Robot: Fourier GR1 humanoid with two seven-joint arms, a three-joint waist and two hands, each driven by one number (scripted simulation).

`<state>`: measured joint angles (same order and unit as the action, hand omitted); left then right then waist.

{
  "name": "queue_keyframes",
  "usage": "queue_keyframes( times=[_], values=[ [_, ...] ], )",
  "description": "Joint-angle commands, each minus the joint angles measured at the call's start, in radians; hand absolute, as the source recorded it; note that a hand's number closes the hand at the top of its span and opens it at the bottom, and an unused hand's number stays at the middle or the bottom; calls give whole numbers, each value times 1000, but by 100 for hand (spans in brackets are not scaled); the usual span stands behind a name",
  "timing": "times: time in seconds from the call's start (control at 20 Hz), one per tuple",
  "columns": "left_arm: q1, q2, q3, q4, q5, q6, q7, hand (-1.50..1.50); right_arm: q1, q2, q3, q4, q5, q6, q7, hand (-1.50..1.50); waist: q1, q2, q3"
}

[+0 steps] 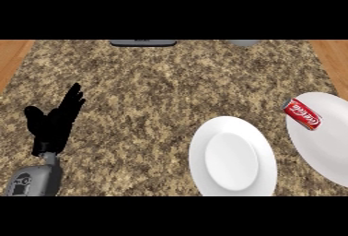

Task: Pick the can from the plate and place it in the plate

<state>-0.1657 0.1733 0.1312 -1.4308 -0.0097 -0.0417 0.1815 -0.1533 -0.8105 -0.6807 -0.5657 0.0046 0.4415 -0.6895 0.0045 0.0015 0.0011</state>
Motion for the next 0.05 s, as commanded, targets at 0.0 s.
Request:
queue_keyframes(
  times=[0.0],
  values=[
    [34,11,11,15,16,-37,-49,0,-24,-60,30,156,49,26,-120,-150,4,1,1]
  ],
)
